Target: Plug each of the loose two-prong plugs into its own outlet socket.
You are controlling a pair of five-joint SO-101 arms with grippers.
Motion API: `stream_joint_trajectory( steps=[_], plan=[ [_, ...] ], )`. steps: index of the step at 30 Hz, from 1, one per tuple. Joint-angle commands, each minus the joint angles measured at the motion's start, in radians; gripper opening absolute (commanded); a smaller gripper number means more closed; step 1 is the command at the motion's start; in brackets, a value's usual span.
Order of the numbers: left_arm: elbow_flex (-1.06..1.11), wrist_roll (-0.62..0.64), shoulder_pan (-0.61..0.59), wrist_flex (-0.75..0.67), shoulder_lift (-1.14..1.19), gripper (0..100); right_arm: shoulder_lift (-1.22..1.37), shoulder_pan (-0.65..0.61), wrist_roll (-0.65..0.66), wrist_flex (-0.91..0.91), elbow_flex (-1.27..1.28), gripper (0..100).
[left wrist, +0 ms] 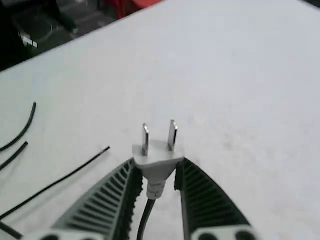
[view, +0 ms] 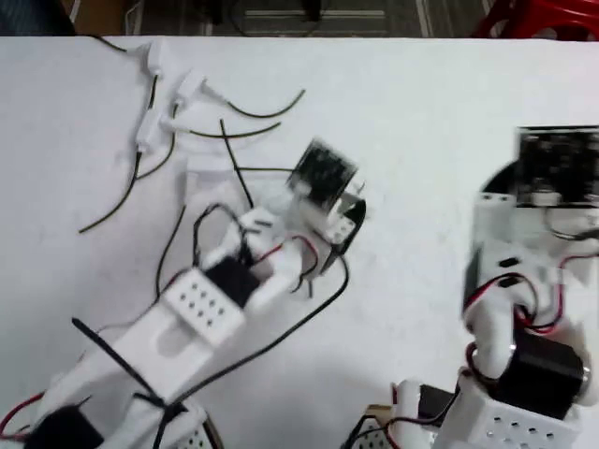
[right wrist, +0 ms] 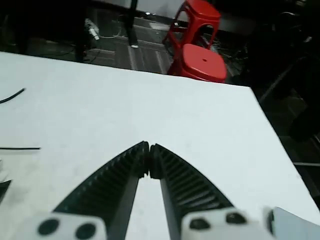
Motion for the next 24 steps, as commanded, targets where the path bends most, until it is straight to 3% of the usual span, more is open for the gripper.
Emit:
stream_joint_trajectory(
  steps=[1,7,15,24],
  plan=[
    [0.216,0.012,0.015,-0.315,-0.168,2,-0.010,-0.156,0.002,0.051,-0.035,1.9],
    [0.394,0.012,0.015,-0.494,-0.320,2,0.001,-0.377,-0.003,0.110,-0.026,1.9],
    [0.486,0.005,0.085,-0.531,-0.421,2,0.002,-0.575,-0.006,0.097,0.103,1.9],
    [0.491,0.005,0.101,-0.528,-0.421,2,0.002,-0.604,0.002,-0.004,0.265,1.9]
  ],
)
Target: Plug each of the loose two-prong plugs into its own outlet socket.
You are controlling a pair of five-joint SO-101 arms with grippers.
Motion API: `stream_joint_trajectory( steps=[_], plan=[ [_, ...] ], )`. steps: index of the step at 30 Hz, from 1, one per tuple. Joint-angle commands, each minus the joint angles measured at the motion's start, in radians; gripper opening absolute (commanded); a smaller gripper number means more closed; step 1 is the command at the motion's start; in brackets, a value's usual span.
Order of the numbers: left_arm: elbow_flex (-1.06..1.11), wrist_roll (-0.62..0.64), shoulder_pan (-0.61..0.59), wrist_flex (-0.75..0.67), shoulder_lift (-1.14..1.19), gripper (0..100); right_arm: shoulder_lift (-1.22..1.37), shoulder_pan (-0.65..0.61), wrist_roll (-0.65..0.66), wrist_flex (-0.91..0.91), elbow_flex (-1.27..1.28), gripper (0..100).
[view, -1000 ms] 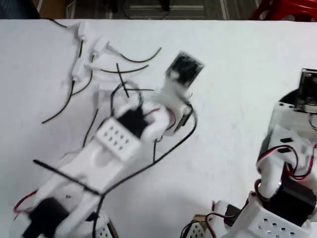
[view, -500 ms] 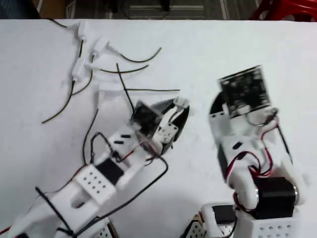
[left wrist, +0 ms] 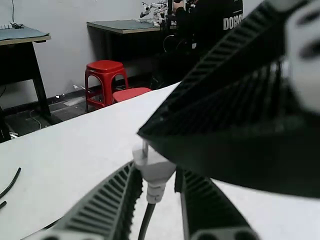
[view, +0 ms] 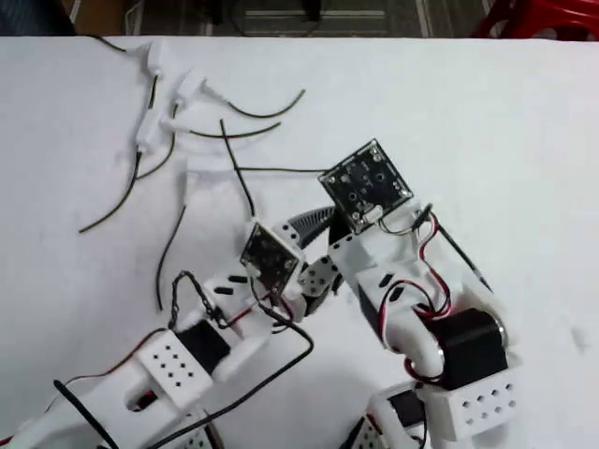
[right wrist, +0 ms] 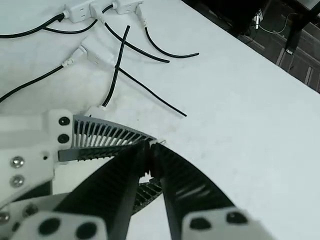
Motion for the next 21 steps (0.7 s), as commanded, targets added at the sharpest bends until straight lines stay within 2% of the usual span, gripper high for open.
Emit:
stream_joint_trajectory(
  steps=[1,6,8,13,17,21],
  plan=[
    [-0.011,0.005,0.016,-0.025,-0.035,2,0.012,0.004,0.003,-0.064,0.057,1.9],
    [-0.011,0.005,0.016,-0.023,-0.039,2,0.013,0.054,0.009,-0.232,0.189,1.9],
    [-0.009,0.005,0.016,-0.023,-0.039,2,0.033,0.082,0.054,-0.289,0.219,1.9],
    [-0.006,0.005,0.018,-0.025,-0.041,2,0.220,0.162,0.080,-0.397,0.207,1.9],
    [-0.006,0.005,0.016,-0.025,-0.041,2,0.374,0.234,0.078,-0.409,0.126,1.9],
    [-0.006,0.005,0.015,-0.025,-0.039,2,0.384,0.292,0.080,-0.363,0.051,1.9]
  ],
)
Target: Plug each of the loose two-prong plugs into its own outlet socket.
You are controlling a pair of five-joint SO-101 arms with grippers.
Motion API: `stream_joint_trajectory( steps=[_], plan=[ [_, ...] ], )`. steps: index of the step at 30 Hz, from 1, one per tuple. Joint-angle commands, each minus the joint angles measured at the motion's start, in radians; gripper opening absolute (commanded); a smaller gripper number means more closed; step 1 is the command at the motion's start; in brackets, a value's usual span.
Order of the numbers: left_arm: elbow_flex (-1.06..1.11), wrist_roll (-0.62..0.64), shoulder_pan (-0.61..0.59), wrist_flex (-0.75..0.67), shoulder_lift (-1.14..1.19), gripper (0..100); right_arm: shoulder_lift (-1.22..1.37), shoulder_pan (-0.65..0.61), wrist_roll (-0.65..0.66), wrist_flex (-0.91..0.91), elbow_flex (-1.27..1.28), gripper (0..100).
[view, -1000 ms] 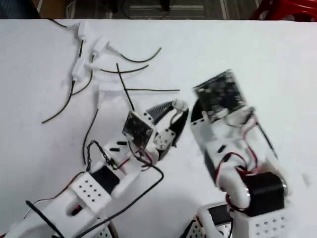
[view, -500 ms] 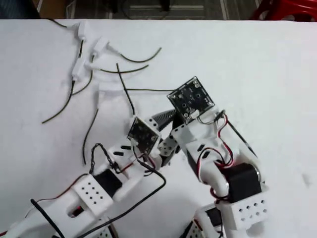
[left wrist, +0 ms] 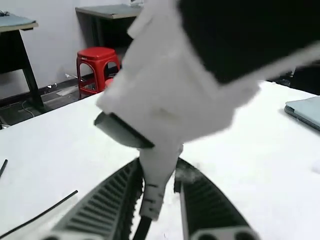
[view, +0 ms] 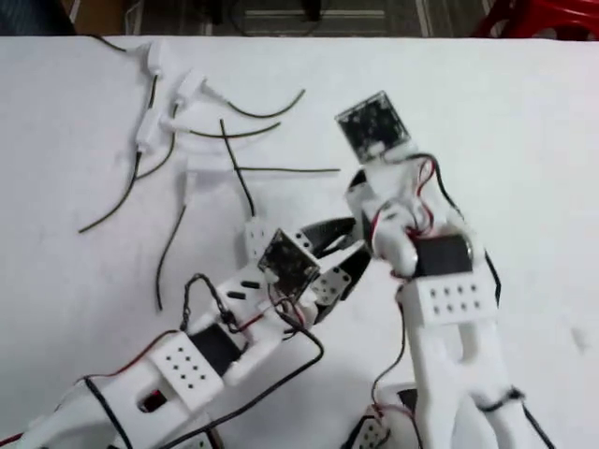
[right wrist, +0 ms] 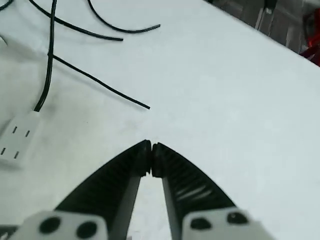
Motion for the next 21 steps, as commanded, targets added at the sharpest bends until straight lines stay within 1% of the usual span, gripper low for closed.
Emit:
stream_joint_trajectory(
  steps=[1,4,8,12,16,18,21],
  plan=[
    [-0.018,0.003,0.001,-0.028,-0.042,2,-0.004,0.079,0.014,0.044,-0.072,1.9],
    [-0.018,0.003,0.001,-0.028,-0.041,2,-0.068,0.108,0.014,0.104,-0.133,1.9],
    [-0.018,0.003,0.001,-0.028,-0.039,2,-0.180,0.102,0.014,0.223,-0.250,1.9],
    [-0.018,0.003,0.001,-0.028,-0.039,2,-0.259,0.022,0.014,0.375,-0.387,1.9],
    [-0.018,0.003,0.001,-0.026,-0.039,2,-0.277,-0.120,0.014,0.518,-0.448,1.9],
    [-0.018,0.003,0.001,-0.026,-0.039,2,-0.263,-0.170,0.011,0.541,-0.440,1.9],
    [-0.017,0.003,0.001,-0.026,-0.039,2,-0.222,-0.180,0.009,0.519,-0.388,1.9]
  ],
)
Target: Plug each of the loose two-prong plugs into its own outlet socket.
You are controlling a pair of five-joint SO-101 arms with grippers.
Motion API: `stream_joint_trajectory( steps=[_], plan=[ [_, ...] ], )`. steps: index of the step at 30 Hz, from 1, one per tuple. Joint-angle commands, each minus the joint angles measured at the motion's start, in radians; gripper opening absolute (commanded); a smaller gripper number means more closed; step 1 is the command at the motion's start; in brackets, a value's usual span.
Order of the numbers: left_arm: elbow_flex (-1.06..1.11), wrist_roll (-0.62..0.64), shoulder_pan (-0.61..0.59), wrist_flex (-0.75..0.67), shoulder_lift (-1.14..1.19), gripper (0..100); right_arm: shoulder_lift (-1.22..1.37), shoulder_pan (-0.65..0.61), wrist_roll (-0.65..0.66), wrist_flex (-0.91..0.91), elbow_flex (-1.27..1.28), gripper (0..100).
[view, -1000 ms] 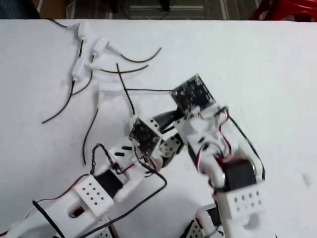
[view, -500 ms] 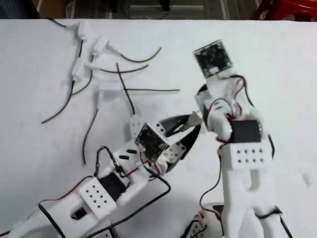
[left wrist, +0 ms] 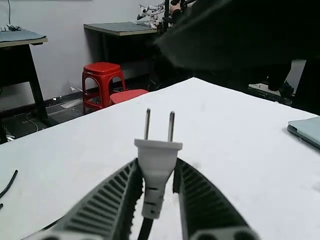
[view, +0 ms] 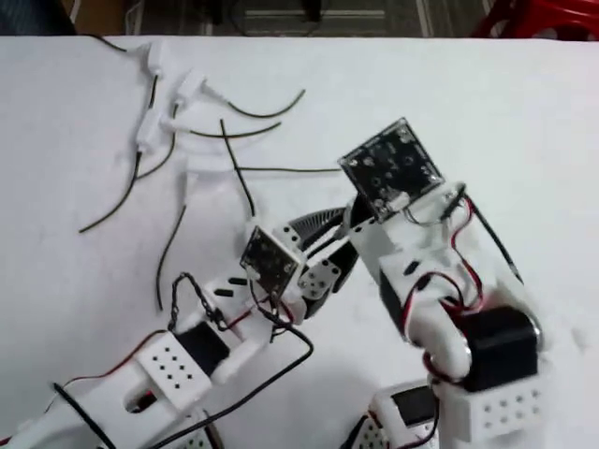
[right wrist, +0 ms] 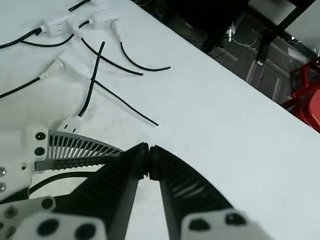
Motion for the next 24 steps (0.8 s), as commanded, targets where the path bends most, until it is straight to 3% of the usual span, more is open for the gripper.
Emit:
stream_joint_trajectory(
  steps=[1,11,24],
  plan=[
    [-0.014,0.006,0.007,-0.023,-0.033,2,0.050,-0.022,0.005,-0.027,0.041,1.9],
    [-0.015,0.006,-0.036,-0.026,-0.033,2,0.300,0.202,0.008,-0.309,0.230,1.9],
    [-0.015,0.006,-0.036,-0.025,-0.033,2,0.489,0.300,0.008,-0.360,0.180,1.9]
  ],
)
